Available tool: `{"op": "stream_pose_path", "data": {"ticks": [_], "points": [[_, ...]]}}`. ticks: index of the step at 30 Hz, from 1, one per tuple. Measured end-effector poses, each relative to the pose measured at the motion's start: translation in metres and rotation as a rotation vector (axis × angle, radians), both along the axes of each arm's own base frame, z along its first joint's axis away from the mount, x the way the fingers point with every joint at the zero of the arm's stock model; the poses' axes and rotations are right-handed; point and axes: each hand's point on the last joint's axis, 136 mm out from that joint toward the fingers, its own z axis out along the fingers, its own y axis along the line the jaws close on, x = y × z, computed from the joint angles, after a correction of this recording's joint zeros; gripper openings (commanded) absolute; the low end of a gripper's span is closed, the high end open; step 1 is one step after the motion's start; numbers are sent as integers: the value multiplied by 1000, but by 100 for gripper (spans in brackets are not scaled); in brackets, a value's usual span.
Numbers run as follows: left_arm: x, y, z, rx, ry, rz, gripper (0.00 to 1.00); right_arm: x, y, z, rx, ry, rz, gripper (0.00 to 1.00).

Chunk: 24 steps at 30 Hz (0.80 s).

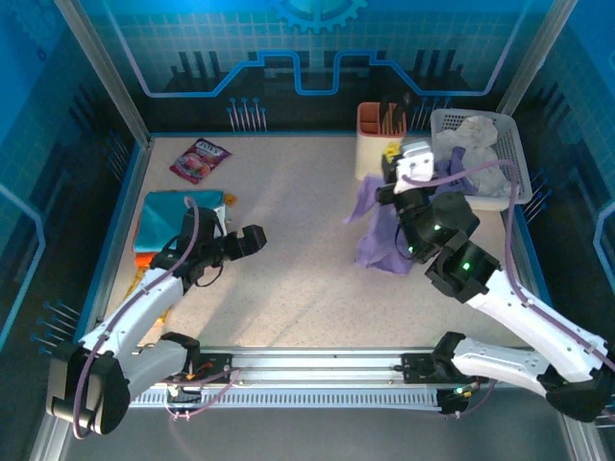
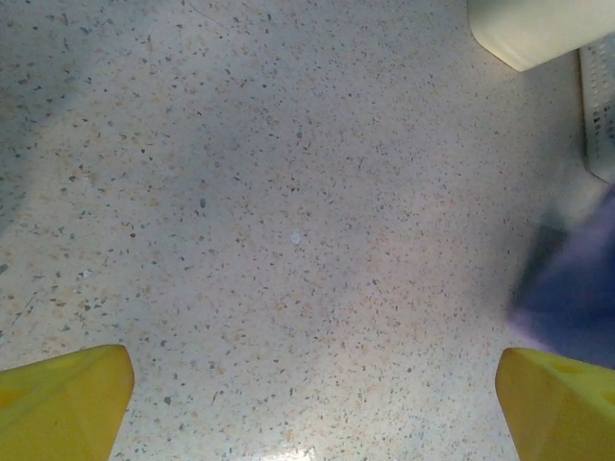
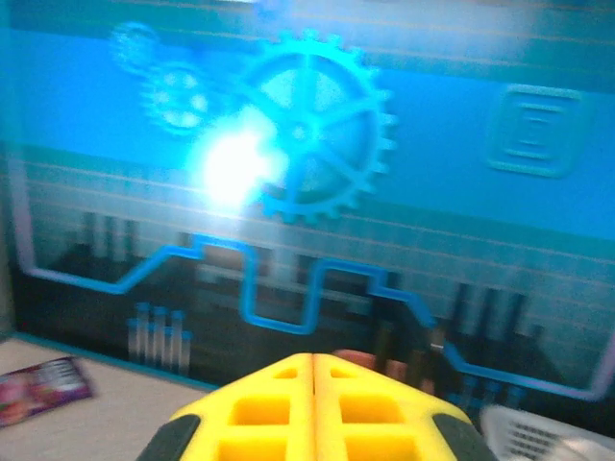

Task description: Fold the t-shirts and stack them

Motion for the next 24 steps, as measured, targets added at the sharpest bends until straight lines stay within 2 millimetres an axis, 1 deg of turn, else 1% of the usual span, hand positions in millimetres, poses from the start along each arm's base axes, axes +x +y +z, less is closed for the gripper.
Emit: {"op": "stream_pose_path", "data": {"ticks": [1, 3, 5, 6, 7, 8, 9, 10, 11, 12, 14, 16, 18, 20, 22, 24], "points": [[0, 0, 0, -3, 3, 3, 98, -6, 22, -6, -10, 14, 50, 0], [-1, 0, -1, -7, 9, 7, 98, -11, 53, -20, -29, 44, 106, 0], [-3, -1, -2, -8, 21, 8, 98, -10, 92, -45, -58, 103, 159, 0], [-5, -1, -3, -8, 28, 8, 98, -7, 107, -58, -76, 132, 172, 2], [-8, 0, -3, -7, 35, 7, 97, -2, 125, -75, -104, 171, 186, 9], [-11, 0, -2, -6, 41, 6, 97, 3, 142, -93, -136, 212, 195, 12], [-15, 0, 0, -8, 42, 6, 97, 6, 152, -105, -164, 241, 197, 15], [-19, 0, 3, -14, 40, 6, 96, 10, 163, -118, -195, 271, 193, 22], [-24, -1, 8, -26, 33, 7, 95, 11, 170, -127, -220, 292, 187, 39], [-29, -3, 14, -37, 21, 5, 95, 11, 173, -132, -237, 307, 188, 50], [-37, -8, 24, -66, -12, -6, 94, 10, 170, -139, -252, 334, 183, 64], [-47, -14, 24, -93, -12, -17, 92, 10, 161, -138, -238, 355, 172, 70], [-56, -20, 13, -105, 20, -30, 92, 13, 146, -133, -199, 372, 160, 75], [-64, -27, -3, -109, 74, -43, 91, 16, 123, -128, -140, 382, 141, 78], [-70, -36, -17, -107, 118, -59, 86, 20, 98, -129, -92, 392, 112, 80], [-74, -47, -30, -103, 169, -66, 85, 22, 79, -136, -55, 414, 92, 82]]}}
